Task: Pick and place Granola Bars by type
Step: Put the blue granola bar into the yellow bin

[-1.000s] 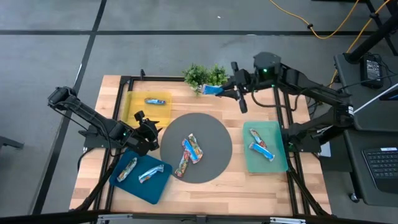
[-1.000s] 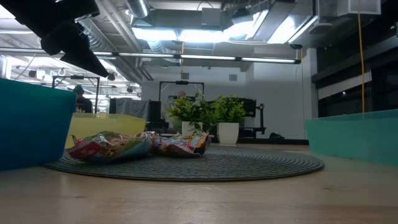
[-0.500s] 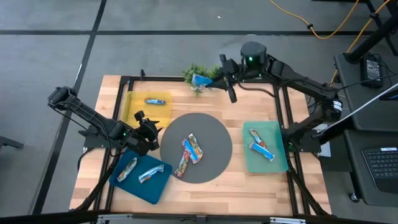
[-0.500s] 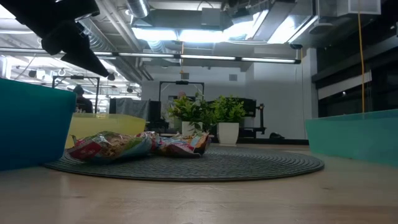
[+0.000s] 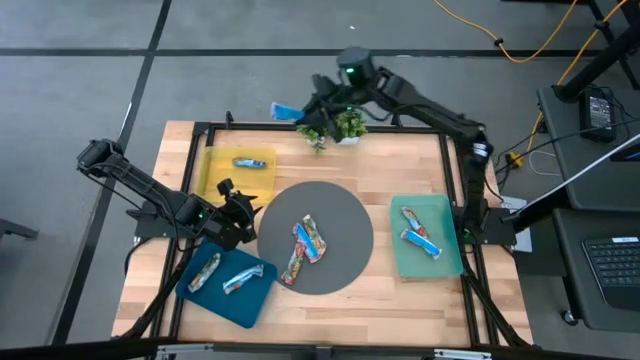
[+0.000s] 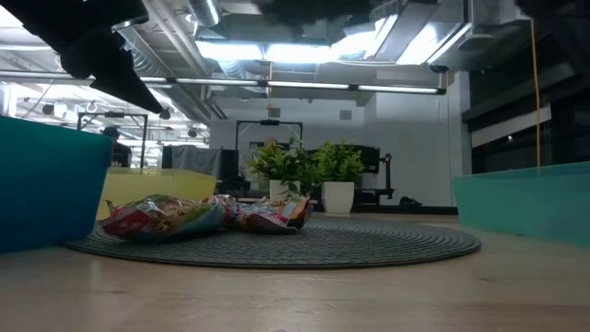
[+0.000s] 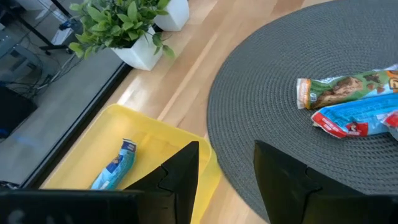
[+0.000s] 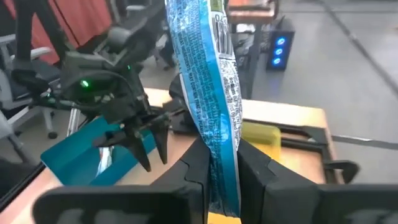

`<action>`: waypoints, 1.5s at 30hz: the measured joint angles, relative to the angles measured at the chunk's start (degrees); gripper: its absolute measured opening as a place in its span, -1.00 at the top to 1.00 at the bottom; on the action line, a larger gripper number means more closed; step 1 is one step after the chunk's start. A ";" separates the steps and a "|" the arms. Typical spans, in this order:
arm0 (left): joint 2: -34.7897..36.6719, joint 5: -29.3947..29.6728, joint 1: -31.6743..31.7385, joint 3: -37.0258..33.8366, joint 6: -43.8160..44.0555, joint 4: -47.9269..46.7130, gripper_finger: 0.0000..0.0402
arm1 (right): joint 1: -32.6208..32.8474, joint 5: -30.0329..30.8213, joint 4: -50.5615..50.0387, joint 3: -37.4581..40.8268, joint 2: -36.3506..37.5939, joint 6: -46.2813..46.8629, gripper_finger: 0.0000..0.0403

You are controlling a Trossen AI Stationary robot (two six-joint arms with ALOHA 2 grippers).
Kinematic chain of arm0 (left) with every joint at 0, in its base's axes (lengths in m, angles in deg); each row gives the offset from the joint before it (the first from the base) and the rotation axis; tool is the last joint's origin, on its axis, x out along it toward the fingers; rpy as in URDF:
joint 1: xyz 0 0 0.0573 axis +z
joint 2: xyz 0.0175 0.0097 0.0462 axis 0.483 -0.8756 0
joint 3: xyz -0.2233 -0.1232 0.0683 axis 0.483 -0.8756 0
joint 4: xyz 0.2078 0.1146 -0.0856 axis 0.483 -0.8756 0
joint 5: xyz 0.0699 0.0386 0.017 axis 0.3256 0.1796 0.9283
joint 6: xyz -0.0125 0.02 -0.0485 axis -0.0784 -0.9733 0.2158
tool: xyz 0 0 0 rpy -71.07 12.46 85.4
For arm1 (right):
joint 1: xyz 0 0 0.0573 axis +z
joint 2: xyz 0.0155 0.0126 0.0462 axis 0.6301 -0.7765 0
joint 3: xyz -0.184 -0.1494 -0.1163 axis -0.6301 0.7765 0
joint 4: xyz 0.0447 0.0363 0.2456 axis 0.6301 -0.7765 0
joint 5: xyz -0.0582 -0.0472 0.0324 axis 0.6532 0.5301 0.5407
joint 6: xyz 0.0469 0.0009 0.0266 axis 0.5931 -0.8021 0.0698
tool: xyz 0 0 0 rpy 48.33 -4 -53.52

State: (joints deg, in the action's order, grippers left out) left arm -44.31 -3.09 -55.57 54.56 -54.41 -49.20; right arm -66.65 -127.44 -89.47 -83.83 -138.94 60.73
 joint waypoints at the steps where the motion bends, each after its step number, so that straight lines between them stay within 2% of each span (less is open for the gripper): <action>1: 0.00 -0.24 0.00 0.00 -0.28 -0.01 0.29 | 0.00 -0.55 -0.03 -1.11 -1.77 -0.28 0.74; 12: 0.00 -0.51 0.00 0.00 -1.60 -0.01 0.29 | 2.71 -0.83 0.18 -12.17 -17.61 -1.72 0.74; 15: 0.00 -0.41 -0.01 0.00 -1.60 -0.01 0.29 | 3.92 1.28 2.00 -14.10 -20.17 -1.77 0.74; 20: -0.02 -0.39 0.00 0.00 -1.58 0.15 0.29 | 5.30 6.30 4.13 -13.50 -20.95 -3.30 0.75; 27: -0.02 -0.48 -0.50 0.00 -1.52 0.41 0.29 | 5.77 12.03 -4.01 -13.46 -21.15 -8.20 0.75; 33: -0.02 0.06 -1.04 0.00 -1.51 0.41 0.29 | 6.13 11.07 -7.44 -13.46 -21.15 -10.32 0.76; 37: -0.02 4.53 -0.75 0.00 -1.90 0.64 0.29 | 6.03 10.97 -9.82 -13.41 -20.83 -13.39 0.79; 42: -0.02 9.62 1.50 0.00 -10.23 5.77 0.29 | 6.14 12.05 -11.33 -13.35 -18.21 -15.09 0.74; 45: -0.01 13.54 3.73 0.00 -20.25 12.50 0.28 | 5.98 13.77 -14.31 -13.37 -15.57 -16.75 0.76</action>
State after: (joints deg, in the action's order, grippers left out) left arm -44.32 10.45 -51.84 54.56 -74.66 -36.71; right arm -60.67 -113.67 -103.78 -97.20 -154.51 43.98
